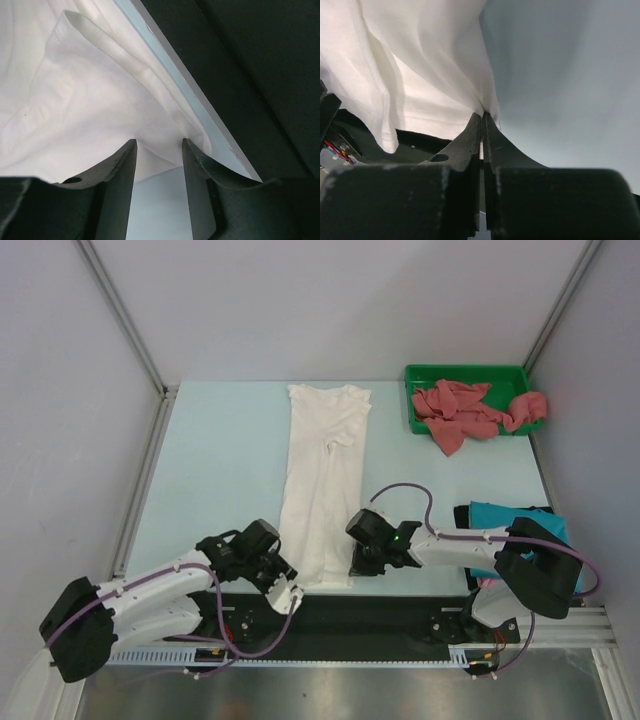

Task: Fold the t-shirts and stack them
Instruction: Fold the tshirt

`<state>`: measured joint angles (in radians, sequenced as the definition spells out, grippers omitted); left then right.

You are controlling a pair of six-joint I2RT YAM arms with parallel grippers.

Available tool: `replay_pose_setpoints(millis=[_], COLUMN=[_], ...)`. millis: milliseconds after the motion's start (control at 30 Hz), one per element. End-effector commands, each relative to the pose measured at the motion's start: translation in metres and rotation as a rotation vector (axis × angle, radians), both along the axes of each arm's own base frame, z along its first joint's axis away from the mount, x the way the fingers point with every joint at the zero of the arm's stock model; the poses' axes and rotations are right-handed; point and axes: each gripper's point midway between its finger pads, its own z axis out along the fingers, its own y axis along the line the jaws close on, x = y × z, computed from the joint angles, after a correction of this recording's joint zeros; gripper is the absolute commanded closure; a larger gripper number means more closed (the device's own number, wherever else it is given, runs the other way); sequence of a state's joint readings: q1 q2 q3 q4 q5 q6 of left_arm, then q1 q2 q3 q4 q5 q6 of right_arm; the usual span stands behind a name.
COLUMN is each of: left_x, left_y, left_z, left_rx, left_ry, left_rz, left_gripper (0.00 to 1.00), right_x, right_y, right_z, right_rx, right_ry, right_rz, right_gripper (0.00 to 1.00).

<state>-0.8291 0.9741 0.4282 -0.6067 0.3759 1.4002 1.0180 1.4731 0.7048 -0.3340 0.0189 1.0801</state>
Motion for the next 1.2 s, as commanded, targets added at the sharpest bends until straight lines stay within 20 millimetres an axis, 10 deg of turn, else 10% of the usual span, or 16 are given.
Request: replay_pose_setpoints(millis=[0,300,867,967,1167], left_x=[-0.009,-0.010,-0.023,-0.019,-0.010], left_y=[0.013,0.020,0.012,-0.003,0.011], left_z=[-0.019,-0.013,0.004,0.014,0.011], left_rx=[0.052,0.072,0.014,-0.050,-0.012], left_ry=[-0.028,-0.013,0.025,0.025,-0.103], left_rz=[-0.094,-0.032,-0.080,-0.062,-0.114], left_gripper=[0.53,1.00,0.97,0.71,0.66], right_x=[-0.005,-0.009,-0.009,-0.011,-0.016], right_y=[-0.026,-0.036,-0.035,-0.028,-0.036], right_z=[-0.010,-0.015,-0.005,-0.002,0.008], right_rx=[-0.089,-0.111,-0.069,-0.037,-0.041], right_ry=[-0.008,0.005,-0.020,-0.008,-0.009], right_rz=[-0.022,-0.027,0.101,0.118,0.117], right_gripper=[1.00,1.00,1.00,0.88,0.57])
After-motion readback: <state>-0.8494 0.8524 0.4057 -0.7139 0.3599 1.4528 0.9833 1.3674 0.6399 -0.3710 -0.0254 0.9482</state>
